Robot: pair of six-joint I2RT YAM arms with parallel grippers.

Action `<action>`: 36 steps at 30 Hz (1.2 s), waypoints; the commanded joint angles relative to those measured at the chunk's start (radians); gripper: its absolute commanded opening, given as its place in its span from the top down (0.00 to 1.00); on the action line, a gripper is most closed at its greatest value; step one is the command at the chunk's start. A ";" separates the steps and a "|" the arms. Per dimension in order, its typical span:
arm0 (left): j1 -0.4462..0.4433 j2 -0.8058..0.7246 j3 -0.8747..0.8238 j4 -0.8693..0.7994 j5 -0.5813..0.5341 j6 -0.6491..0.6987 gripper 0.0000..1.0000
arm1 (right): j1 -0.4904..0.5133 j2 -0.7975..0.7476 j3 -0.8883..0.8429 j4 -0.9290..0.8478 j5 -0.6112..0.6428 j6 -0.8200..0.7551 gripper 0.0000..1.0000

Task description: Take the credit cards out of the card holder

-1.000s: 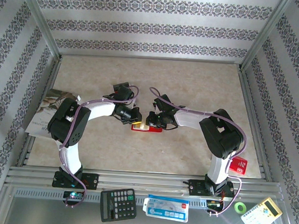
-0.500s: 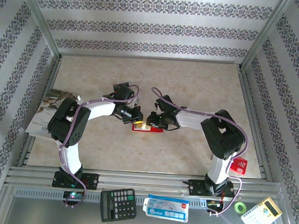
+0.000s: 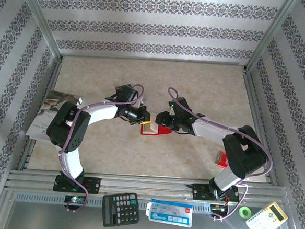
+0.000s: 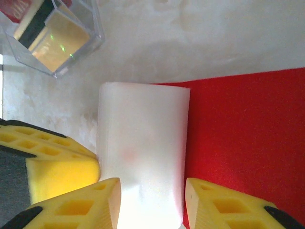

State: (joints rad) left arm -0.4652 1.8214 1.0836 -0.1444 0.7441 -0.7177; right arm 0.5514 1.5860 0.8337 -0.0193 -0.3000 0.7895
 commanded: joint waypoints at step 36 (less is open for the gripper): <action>-0.156 0.168 0.263 -0.096 -0.133 0.057 0.53 | -0.094 -0.279 -0.143 0.043 0.129 0.061 0.60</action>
State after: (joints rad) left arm -0.6209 2.0205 1.3159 -0.1741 0.6361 -0.7101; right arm 0.4603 1.3102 0.6830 0.0319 -0.1799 0.8425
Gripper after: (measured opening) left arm 0.471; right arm 0.401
